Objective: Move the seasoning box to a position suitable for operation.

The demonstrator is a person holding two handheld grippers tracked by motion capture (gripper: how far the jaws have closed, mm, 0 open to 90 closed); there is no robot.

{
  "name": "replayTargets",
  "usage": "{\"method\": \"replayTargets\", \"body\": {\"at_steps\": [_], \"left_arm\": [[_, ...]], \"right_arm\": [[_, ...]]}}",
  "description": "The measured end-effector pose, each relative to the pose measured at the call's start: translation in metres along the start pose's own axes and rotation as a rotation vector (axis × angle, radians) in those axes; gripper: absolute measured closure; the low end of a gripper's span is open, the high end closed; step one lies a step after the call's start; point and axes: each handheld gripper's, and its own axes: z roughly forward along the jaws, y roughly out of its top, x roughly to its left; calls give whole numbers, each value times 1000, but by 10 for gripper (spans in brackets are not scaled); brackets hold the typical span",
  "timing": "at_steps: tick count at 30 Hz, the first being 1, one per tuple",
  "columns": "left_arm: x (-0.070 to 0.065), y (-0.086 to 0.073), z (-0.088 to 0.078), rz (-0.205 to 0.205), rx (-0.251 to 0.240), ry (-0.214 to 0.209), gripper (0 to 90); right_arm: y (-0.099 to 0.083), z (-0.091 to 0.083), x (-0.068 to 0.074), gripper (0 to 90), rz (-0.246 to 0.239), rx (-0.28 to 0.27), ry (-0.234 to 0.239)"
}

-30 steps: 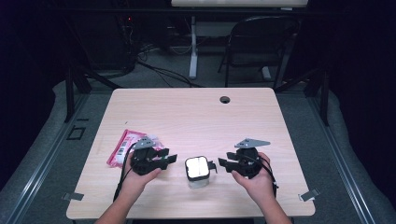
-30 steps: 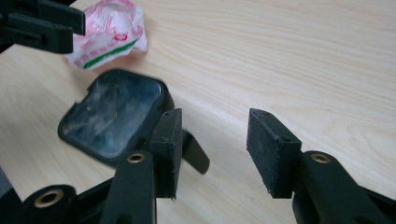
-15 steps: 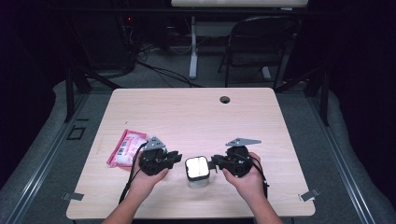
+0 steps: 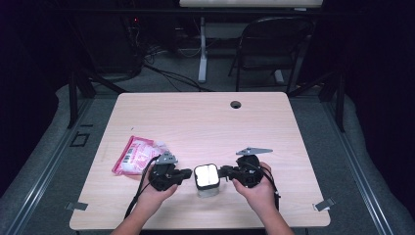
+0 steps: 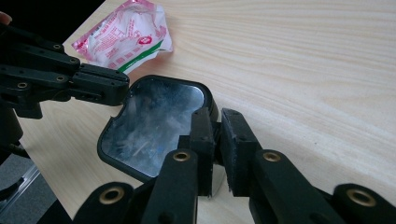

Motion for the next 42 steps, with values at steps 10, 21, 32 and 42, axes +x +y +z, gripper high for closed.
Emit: {"method": "replayTargets", "body": {"at_steps": [10,21,32,42], "left_arm": [[-2,-2,2,27,35,-28,869],[-6,-2,1,37,44,-46,876],[-9,-1,0,48,32,-42,862],[-8,1,-2,35,16,-51,849]], "right_arm": [[-2,0,-2,863,26,-10,23],[-2,0,-2,863,31,-11,27],[-2,0,-3,862,35,-10,27],[-3,-1,-5,862,45,-12,42]]}}
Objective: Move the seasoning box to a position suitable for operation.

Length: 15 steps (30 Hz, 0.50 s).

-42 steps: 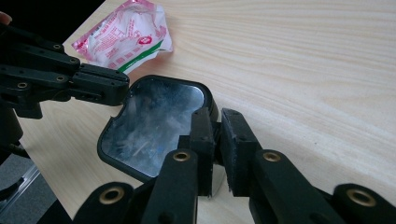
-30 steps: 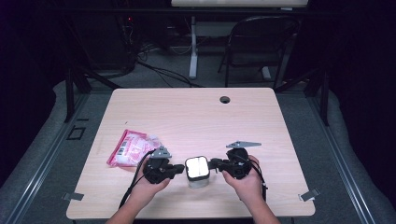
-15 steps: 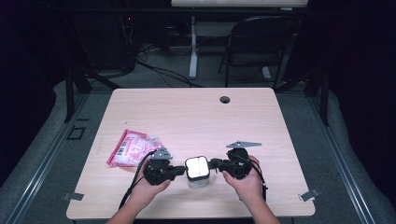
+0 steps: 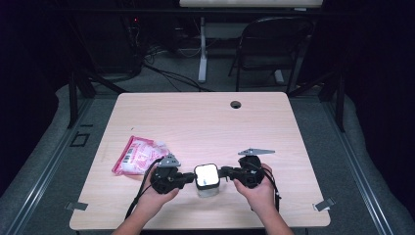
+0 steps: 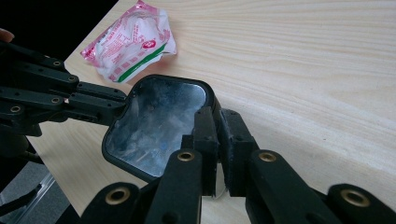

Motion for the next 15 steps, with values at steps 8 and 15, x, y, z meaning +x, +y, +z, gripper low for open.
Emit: {"method": "replayTargets", "body": {"at_steps": [8,15], "left_arm": [[0,2,-3,-9,-25,-3,848],[0,4,-5,-10,-49,-2,847]], "right_arm": [[-1,0,-2,862,17,-3,17],[-2,0,-4,864,40,-5,37]]}}
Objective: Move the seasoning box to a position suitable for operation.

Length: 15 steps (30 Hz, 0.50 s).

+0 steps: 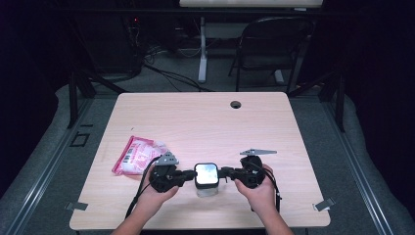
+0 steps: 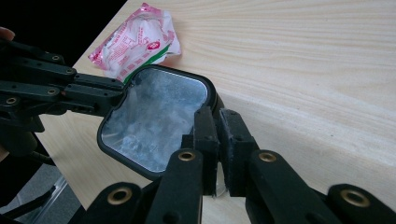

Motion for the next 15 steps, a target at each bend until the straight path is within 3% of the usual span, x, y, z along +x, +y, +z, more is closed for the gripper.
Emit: {"method": "replayTargets", "body": {"at_steps": [15], "left_arm": [[-4,8,-6,24,-40,-12,845]], "right_arm": [[-2,0,-2,856,16,-7,6]]}}
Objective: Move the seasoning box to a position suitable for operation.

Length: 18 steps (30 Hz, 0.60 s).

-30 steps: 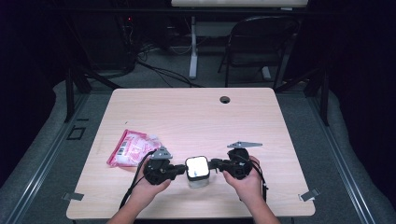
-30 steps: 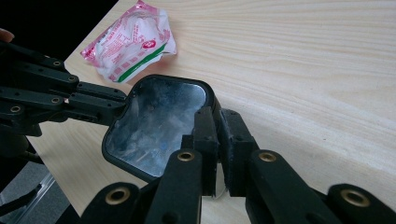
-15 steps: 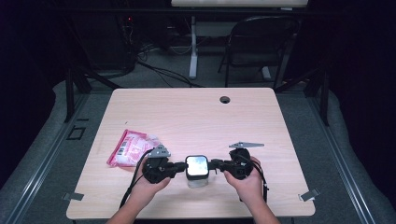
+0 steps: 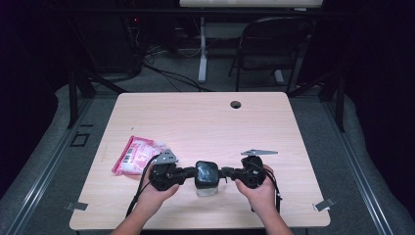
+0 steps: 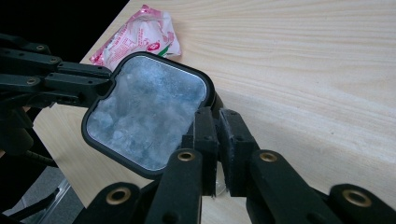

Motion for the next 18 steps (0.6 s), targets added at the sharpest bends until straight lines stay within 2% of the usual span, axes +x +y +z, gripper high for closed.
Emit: {"method": "replayTargets", "body": {"at_steps": [6,9,14,18], "left_arm": [[-1,1,0,1,-10,-2,844],[-2,3,0,5,-15,-1,844],[-3,4,1,8,-23,4,840],[-2,6,0,14,-21,1,834]], "right_arm": [[-2,0,-2,821,17,-13,-3],[-2,0,-1,780,8,-22,-24],[-4,1,6,687,-45,-28,-59],[-6,1,9,590,-83,-35,-34]]}}
